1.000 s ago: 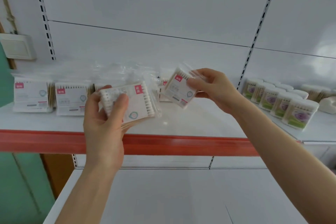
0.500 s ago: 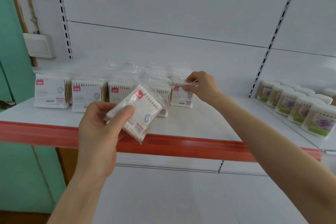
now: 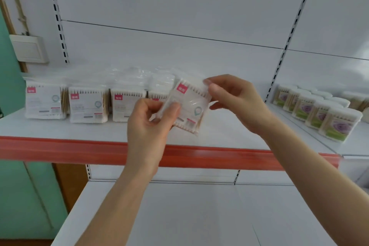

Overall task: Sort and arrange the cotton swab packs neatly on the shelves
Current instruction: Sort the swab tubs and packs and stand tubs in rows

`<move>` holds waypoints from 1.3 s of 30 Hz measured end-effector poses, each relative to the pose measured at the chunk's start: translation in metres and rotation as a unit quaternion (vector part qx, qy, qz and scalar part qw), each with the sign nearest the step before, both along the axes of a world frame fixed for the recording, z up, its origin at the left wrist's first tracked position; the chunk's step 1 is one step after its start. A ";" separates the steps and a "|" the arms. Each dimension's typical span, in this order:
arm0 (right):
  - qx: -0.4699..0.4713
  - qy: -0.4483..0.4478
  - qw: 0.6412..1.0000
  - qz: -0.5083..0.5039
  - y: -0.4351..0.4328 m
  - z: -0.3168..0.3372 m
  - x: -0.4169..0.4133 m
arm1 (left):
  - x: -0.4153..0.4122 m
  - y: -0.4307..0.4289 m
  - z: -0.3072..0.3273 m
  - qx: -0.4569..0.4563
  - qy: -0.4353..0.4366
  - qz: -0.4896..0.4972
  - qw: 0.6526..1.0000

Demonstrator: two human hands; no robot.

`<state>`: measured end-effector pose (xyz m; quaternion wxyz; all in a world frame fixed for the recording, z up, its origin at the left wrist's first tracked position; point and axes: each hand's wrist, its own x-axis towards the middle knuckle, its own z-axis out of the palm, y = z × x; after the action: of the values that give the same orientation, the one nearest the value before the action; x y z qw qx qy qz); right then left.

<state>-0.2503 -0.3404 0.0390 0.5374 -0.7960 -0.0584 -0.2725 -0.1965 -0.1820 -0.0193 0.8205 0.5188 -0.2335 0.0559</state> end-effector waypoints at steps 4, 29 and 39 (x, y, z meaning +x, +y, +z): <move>-0.022 0.019 0.999 -0.039 -0.011 -0.001 -0.010 | 0.001 -0.013 -0.006 0.136 -0.134 0.056 0.980; -0.300 0.079 0.914 -0.261 -0.040 -0.028 0.084 | 0.030 -0.011 -0.062 0.449 -0.443 0.314 0.710; -0.317 0.054 0.899 -0.298 -0.060 -0.014 0.035 | 0.031 -0.008 -0.057 0.473 -0.470 0.291 0.686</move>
<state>-0.2149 -0.4002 0.0251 0.1528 -0.9177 0.1271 -0.3439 -0.1657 -0.1897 -0.0763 0.1912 0.7859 -0.4213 0.4103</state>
